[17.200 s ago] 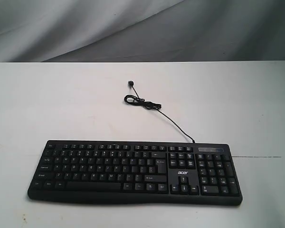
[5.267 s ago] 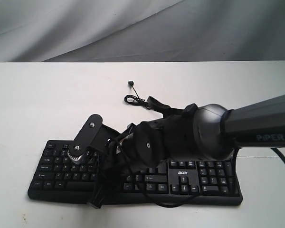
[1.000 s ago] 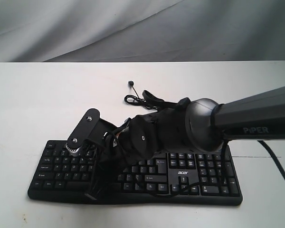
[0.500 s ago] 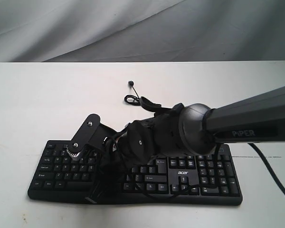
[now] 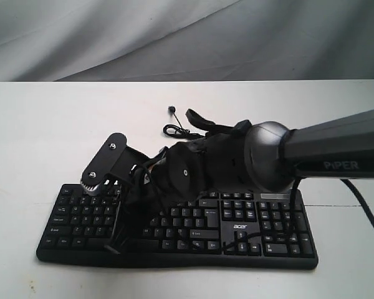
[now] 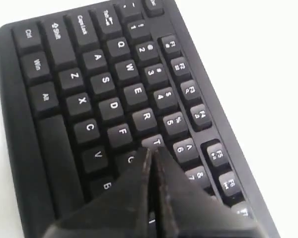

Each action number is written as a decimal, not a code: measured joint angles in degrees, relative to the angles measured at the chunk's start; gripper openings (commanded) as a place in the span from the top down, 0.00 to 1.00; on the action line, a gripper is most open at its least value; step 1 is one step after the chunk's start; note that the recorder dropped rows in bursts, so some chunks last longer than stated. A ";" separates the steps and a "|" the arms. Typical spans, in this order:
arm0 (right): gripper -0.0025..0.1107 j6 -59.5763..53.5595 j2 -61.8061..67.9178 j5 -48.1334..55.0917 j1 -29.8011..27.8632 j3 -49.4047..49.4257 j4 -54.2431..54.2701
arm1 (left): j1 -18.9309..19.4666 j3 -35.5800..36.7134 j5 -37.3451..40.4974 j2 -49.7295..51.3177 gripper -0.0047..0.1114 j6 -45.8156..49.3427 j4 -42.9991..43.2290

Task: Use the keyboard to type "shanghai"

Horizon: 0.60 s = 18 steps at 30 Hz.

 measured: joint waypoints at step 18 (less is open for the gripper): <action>0.98 0.17 11.17 7.64 3.80 -21.01 -2.64 | 0.00 0.00 0.00 0.00 0.96 0.00 0.00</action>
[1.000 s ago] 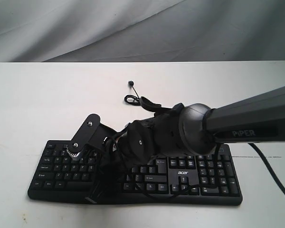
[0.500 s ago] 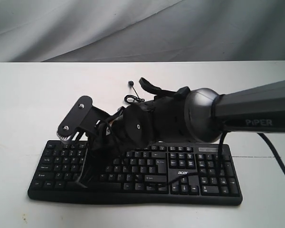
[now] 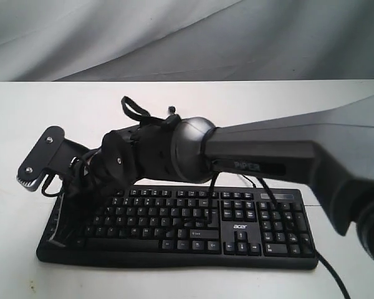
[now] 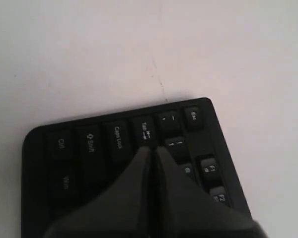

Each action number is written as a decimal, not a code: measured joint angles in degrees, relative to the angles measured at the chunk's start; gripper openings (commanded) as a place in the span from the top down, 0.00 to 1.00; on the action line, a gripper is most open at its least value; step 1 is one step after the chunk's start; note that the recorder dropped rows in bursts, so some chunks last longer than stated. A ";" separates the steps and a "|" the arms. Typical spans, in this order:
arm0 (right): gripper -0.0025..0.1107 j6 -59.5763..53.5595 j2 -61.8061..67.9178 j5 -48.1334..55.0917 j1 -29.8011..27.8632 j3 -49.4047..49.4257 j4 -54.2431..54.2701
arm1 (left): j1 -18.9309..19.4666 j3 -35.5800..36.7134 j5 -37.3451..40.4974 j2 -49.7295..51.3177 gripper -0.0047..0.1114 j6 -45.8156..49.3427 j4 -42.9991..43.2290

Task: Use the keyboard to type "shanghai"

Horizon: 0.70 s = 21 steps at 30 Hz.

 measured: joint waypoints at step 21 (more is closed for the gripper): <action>0.98 0.00 4.62 -0.74 0.85 -0.71 1.26 | 0.00 0.00 0.00 0.00 0.96 0.00 0.00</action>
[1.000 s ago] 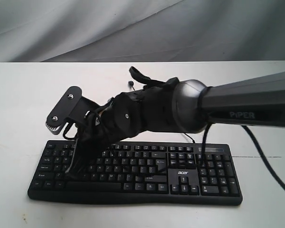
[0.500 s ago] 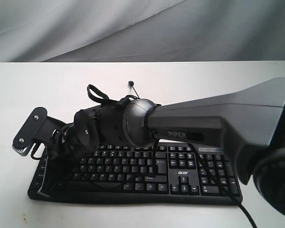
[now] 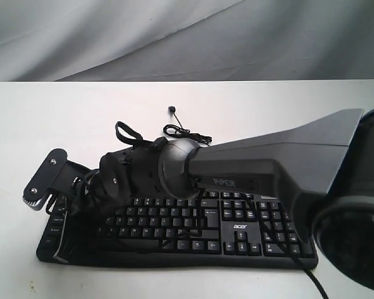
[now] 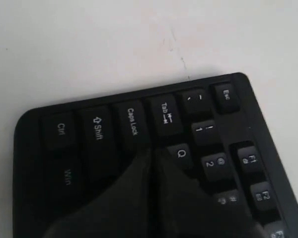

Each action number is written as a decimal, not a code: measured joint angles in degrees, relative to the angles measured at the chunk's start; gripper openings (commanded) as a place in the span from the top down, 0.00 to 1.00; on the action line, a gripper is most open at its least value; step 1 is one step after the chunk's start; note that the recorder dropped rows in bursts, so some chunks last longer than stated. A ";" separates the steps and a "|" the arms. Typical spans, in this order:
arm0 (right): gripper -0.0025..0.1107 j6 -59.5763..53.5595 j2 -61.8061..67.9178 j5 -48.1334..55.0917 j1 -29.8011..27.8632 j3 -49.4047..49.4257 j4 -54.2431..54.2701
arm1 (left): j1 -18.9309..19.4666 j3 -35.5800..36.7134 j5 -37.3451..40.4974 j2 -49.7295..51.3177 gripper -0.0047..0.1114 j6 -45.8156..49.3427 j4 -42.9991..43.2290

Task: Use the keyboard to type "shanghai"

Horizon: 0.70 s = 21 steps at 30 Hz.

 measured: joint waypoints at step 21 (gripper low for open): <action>0.98 1.33 -18.30 -0.57 -6.32 18.73 -0.66 | 0.00 0.00 0.00 0.00 0.96 0.00 0.00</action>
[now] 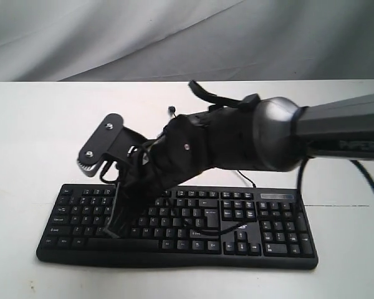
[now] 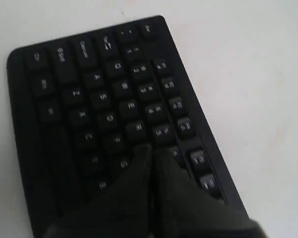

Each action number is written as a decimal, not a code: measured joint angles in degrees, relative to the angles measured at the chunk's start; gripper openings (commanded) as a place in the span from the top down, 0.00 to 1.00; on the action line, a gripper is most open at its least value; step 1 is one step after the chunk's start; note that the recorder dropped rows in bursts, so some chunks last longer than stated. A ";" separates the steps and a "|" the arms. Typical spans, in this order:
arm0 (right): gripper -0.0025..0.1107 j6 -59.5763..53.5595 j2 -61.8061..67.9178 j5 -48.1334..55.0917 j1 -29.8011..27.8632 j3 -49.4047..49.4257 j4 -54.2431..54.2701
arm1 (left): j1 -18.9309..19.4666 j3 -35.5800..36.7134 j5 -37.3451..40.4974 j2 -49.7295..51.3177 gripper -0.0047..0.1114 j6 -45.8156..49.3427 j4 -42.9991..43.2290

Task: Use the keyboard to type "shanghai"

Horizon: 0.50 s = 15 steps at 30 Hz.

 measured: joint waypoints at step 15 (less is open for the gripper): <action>0.98 -0.19 -3.39 -6.99 -2.75 9.44 1.75 | 0.00 0.00 0.00 0.00 0.96 0.00 0.00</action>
